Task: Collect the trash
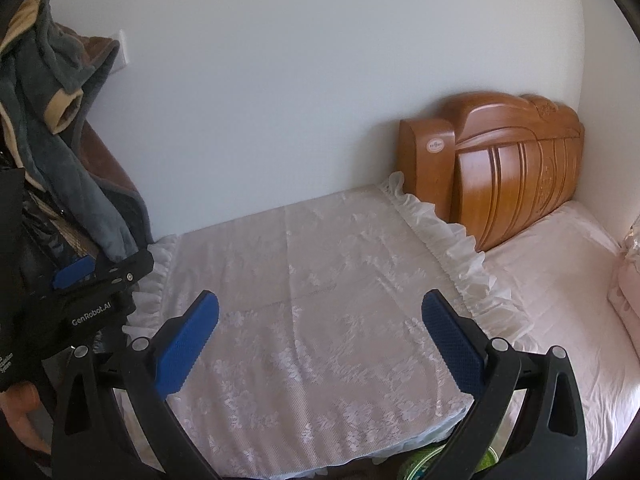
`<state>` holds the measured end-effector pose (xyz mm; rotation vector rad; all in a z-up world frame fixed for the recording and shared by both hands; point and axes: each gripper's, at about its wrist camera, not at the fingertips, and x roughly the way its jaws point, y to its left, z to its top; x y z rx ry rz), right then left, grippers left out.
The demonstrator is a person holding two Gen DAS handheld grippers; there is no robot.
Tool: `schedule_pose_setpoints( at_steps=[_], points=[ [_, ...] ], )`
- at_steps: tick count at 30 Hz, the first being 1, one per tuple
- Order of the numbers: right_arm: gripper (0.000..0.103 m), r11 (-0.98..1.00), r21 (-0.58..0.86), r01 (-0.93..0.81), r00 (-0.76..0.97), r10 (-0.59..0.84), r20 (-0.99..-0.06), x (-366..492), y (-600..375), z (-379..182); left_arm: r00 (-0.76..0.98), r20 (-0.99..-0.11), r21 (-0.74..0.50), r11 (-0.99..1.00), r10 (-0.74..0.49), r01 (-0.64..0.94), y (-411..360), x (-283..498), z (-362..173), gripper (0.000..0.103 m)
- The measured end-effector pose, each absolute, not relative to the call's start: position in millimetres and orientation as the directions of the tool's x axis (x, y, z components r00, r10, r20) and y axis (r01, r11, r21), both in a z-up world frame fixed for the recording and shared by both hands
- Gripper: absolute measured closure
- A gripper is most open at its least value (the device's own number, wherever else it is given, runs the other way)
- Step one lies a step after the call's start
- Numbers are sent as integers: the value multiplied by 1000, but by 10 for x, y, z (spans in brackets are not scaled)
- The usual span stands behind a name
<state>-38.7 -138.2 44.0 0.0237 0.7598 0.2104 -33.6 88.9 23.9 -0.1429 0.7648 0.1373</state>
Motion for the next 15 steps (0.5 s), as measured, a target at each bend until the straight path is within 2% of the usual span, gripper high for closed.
schedule_pose_setpoints(
  at_steps=[15],
  points=[
    [2,985,116,-128,676,172,-717,-341,-1425,282,692,-719,-66,986,60,-154,897,-254,138,8]
  ],
)
